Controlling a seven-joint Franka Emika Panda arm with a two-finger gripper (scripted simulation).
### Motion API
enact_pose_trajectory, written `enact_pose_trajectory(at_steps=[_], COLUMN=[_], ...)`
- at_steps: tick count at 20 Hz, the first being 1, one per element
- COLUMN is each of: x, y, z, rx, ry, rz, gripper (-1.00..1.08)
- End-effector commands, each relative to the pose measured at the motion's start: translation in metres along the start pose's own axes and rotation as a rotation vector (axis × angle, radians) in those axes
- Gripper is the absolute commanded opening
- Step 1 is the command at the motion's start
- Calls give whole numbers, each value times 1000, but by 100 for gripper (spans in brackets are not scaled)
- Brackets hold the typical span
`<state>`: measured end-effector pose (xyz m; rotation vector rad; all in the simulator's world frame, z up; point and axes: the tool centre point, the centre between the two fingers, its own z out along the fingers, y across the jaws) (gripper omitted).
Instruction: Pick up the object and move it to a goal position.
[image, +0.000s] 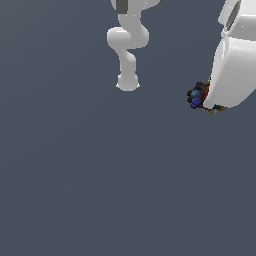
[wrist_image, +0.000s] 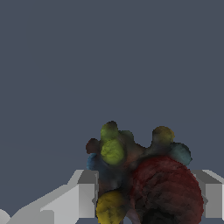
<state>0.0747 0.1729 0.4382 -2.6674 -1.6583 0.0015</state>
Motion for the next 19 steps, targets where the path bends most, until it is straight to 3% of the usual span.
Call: enact_pose_trajectory(at_steps=[1,19], x=[4,13], y=[0,0], z=[-7,-20], rx=[-1,-1], ry=[1,0], rz=[0,0], gripper=[-100,-100])
